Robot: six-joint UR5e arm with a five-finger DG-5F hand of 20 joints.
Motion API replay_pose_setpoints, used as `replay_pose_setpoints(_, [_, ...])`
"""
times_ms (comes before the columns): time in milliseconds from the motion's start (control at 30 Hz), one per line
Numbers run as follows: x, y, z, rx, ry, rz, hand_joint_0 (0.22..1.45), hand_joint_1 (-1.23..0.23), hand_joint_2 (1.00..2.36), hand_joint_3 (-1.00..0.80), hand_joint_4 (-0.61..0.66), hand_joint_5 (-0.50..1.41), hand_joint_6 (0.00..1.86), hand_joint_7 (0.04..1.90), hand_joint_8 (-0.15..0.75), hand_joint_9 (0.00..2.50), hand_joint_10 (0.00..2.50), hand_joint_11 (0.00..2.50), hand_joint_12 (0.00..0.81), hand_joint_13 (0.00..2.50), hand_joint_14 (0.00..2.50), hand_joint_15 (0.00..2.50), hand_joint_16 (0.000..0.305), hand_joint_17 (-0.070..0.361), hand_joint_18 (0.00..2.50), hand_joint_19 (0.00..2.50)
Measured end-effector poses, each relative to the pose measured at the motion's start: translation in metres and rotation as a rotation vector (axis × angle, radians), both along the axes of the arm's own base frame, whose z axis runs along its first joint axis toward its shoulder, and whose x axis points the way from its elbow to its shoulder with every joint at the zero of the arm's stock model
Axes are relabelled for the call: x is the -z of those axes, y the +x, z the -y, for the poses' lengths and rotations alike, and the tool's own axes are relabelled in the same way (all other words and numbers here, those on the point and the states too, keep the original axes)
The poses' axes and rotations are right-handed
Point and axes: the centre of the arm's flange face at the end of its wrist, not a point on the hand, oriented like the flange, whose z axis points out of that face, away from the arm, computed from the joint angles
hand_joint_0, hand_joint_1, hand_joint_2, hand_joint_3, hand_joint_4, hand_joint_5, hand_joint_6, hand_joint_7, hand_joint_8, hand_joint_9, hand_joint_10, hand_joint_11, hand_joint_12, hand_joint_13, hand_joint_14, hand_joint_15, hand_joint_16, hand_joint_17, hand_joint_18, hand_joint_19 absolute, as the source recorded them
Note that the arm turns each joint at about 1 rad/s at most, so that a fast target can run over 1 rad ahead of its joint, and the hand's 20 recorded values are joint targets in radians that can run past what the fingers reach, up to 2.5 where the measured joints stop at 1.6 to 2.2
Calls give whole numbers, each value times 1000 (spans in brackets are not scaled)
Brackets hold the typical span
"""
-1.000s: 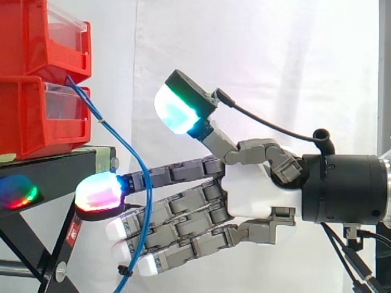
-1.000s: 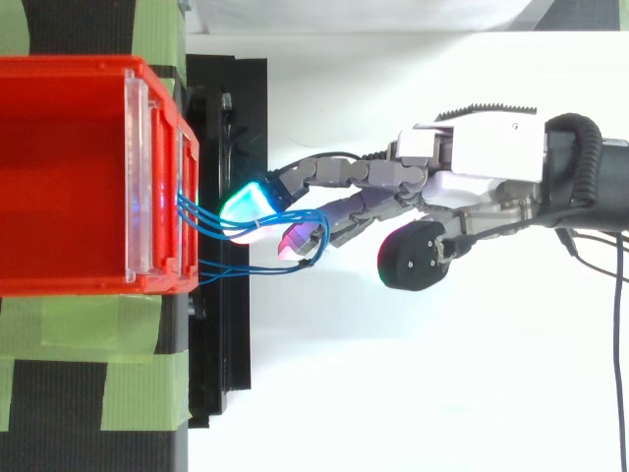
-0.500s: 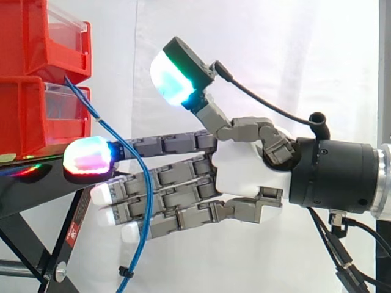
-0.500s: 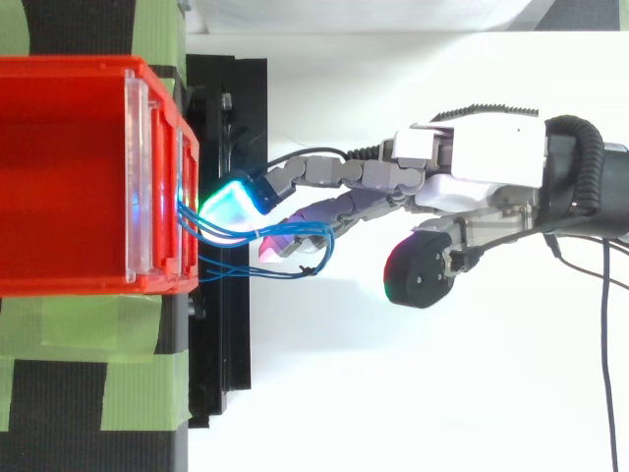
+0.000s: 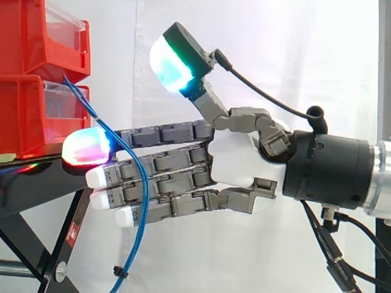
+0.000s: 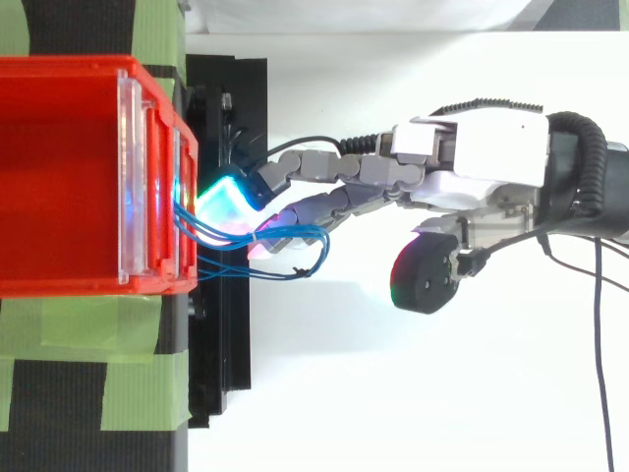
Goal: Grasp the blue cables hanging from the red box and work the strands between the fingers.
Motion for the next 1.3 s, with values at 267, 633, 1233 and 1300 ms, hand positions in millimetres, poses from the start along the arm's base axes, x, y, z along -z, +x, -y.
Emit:
replay_pose_setpoints(267, [3, 0, 0, 2, 0, -4, 677, -425, 1000, -1000, 180, -323, 5, 657, 367, 502, 8, 468, 398, 415, 10, 384, 66, 149, 443, 374])
replay_pose_setpoints(633, [13, -1, 4, 0, 11, -26, 679, -426, 1000, -1000, 180, -321, 5, 659, 366, 505, 8, 472, 397, 420, 10, 385, 66, 148, 444, 382])
replay_pose_setpoints(1233, [21, -10, 6, 15, 6, -4, 682, -428, 1000, -1000, 181, -319, 5, 659, 366, 513, 8, 475, 398, 433, 10, 391, 66, 147, 447, 384])
replay_pose_setpoints(1300, [21, -10, 6, 16, 4, -1, 683, -429, 1000, -1000, 181, -318, 5, 659, 365, 512, 10, 473, 398, 438, 12, 387, 66, 147, 449, 381])
